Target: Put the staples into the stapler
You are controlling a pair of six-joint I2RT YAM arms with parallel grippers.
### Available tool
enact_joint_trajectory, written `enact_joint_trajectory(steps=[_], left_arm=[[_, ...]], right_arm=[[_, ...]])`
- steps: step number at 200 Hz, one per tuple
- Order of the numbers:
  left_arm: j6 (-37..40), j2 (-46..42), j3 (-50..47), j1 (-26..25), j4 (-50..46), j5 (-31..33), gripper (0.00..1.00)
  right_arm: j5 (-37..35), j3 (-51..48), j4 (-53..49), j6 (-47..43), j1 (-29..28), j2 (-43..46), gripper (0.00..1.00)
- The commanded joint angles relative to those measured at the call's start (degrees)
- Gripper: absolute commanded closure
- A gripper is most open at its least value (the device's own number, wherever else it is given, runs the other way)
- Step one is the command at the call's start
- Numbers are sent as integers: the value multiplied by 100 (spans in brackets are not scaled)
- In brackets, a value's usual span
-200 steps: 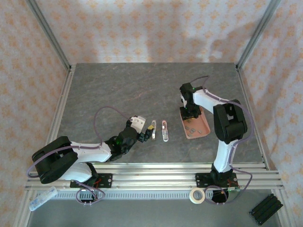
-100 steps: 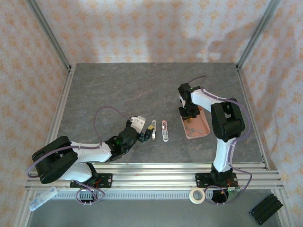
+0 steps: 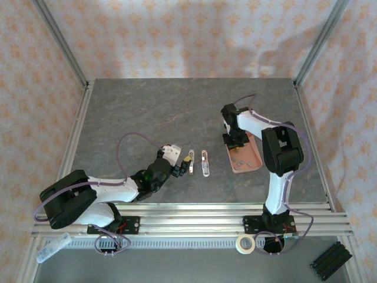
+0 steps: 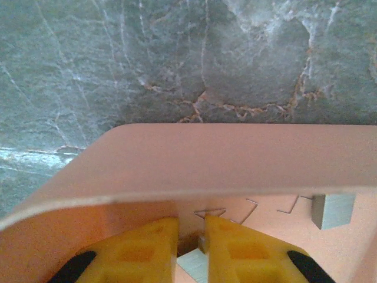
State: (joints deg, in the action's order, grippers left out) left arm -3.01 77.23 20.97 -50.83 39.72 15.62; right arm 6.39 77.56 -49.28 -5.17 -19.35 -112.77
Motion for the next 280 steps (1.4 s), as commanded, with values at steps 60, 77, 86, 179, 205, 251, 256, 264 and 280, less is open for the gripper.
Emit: enact_joint_trajectory(steps=[60,77,86,179,205,251,256,264,280], left_arm=[[46,-124,95,72,-46,80,18],[38,-130,83,66,-35,73,18],[35,-138,74,69,-29,64,18],[10,-179,64,64,-66,52,18],[28,-208,74,64,-123,63,18],[12,-139,100,60,-106,38,18],[12,-140,109,64,-100,40,18],[17,-141,111,64,-104,43,18],[20,-151,109,62,-112,48,18]], right_arm=[[-207,-281,4,313,125,899,84],[-176,-393,47,332,162,1077,84],[-181,-445,39,303,170,1139,83],[-476,-166,-249,-465,-46,258,64],[-583,-82,-284,-559,-51,113,64],[-439,54,-246,-634,-50,-26,68],[-417,68,-248,-644,-50,-44,69],[-394,103,-274,-665,-48,-92,69],[-376,140,-330,-695,-40,-212,69]])
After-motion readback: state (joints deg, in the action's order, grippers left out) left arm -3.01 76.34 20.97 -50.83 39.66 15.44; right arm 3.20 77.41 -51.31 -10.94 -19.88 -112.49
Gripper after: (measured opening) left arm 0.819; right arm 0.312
